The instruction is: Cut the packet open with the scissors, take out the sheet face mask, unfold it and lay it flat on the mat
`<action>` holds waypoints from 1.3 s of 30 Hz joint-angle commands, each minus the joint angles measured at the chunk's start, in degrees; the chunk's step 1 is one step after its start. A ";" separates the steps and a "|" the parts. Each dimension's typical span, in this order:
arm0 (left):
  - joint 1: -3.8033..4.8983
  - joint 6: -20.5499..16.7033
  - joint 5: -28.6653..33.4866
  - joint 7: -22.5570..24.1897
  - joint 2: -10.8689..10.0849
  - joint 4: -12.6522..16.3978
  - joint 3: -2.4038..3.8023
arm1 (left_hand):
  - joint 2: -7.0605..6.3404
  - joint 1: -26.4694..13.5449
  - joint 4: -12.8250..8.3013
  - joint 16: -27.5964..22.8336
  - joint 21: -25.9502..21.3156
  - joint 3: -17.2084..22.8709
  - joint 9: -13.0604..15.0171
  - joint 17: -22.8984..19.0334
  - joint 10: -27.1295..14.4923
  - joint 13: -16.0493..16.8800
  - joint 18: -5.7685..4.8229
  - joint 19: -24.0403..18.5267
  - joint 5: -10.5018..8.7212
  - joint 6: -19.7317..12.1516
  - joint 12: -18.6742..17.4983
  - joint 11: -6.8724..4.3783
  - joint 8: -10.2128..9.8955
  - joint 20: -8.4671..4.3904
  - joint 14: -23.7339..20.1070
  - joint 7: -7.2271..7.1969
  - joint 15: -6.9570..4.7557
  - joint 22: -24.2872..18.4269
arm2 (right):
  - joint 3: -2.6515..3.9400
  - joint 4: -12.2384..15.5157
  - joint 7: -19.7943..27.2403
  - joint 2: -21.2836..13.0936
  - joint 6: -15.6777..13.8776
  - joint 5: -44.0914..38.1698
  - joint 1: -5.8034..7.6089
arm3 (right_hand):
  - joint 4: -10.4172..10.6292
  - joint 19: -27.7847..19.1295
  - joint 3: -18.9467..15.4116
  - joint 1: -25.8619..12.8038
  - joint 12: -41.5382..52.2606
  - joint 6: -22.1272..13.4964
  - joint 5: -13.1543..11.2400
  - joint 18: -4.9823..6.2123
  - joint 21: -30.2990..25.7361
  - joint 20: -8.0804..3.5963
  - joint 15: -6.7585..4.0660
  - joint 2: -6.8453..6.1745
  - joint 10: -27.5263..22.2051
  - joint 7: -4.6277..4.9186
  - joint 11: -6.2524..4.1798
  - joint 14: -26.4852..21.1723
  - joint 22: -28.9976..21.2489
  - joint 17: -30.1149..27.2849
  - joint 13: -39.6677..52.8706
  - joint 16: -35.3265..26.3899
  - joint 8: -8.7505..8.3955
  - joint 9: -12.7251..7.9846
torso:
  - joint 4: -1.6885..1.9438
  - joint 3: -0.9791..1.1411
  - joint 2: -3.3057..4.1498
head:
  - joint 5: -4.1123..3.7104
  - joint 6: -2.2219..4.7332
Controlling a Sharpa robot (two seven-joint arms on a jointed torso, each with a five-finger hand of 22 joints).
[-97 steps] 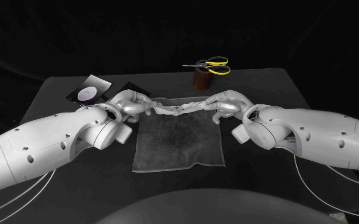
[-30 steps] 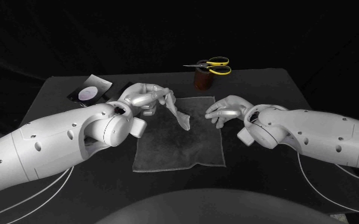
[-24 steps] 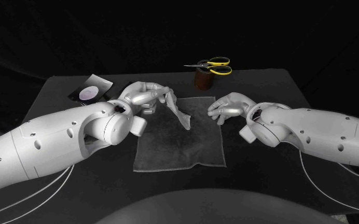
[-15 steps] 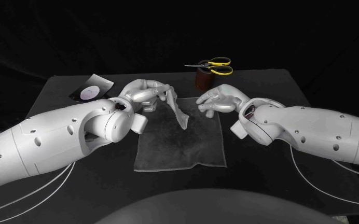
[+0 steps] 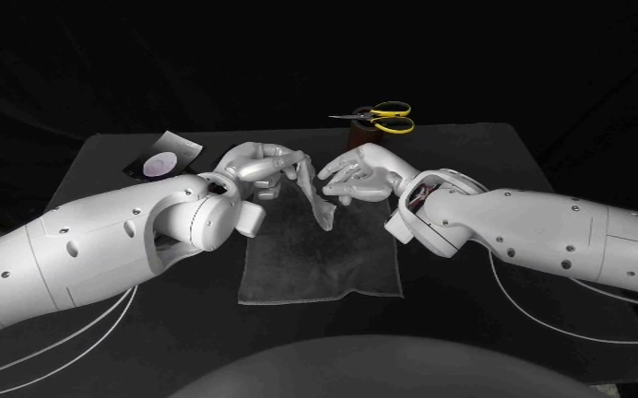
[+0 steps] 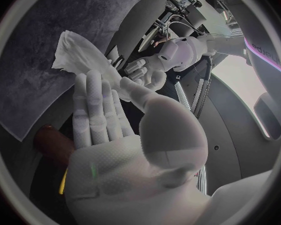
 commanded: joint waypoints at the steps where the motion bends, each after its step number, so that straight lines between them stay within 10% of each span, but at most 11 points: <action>1: 0.11 -0.06 0.44 -0.72 0.30 0.02 0.06 | 0.61 -0.11 -1.77 0.29 0.09 2.21 3.41 12.51 0.66 0.05 -0.99 0.21 0.18 -0.21 0.04 -0.58 0.19 0.02 5.15 -0.27 -0.37 0.05 | 0.03 -0.33 -2.50 1.03 -1.40 -4.27 0.04 | -0.03 -0.07 -0.38 -0.03 -0.39 -0.13 0.26 0.54 -0.25 0.38 0.11 -0.48 0.10 0.24 0.41 0.20 -0.23 -0.10 0.01 -0.29 -0.32 -0.10 | 0.02 0.03 0.02 | 0.30 0.00; 27: 0.13 2.69 1.25 -2.73 0.78 0.49 0.06 | 0.53 -1.13 -1.37 0.20 0.06 2.14 3.67 12.30 0.66 0.07 -0.99 0.22 0.17 -0.32 -0.03 -0.55 0.25 0.05 5.08 -0.30 -0.33 0.03 | 0.07 -2.97 -5.00 5.44 -3.22 -3.66 -0.06 | 0.63 -0.64 -2.83 -0.59 -2.37 -1.17 0.68 0.59 -0.96 1.21 0.88 -0.79 -1.27 0.88 1.11 -0.69 -2.93 -0.20 0.08 -1.45 -1.99 -0.95 | -0.01 0.01 0.01 | 0.13 0.00; 39: 0.13 6.58 1.67 -2.42 1.06 0.75 0.06 | 2.70 -8.24 5.05 -0.17 -0.70 -0.94 3.07 11.43 -0.48 -0.05 -0.78 -0.49 0.11 -2.98 -0.69 0.62 -2.77 0.73 4.75 1.00 0.57 -1.04 | 0.07 -2.84 -1.48 5.45 -1.91 0.52 -0.10 | 0.93 -1.65 -4.63 -1.06 -2.43 -1.06 0.97 0.56 -1.01 1.67 1.29 -1.09 -1.18 1.01 1.30 -2.17 -4.43 -0.12 0.15 -1.22 -2.41 -1.18 | -0.02 0.03 0.00 | 0.13 0.00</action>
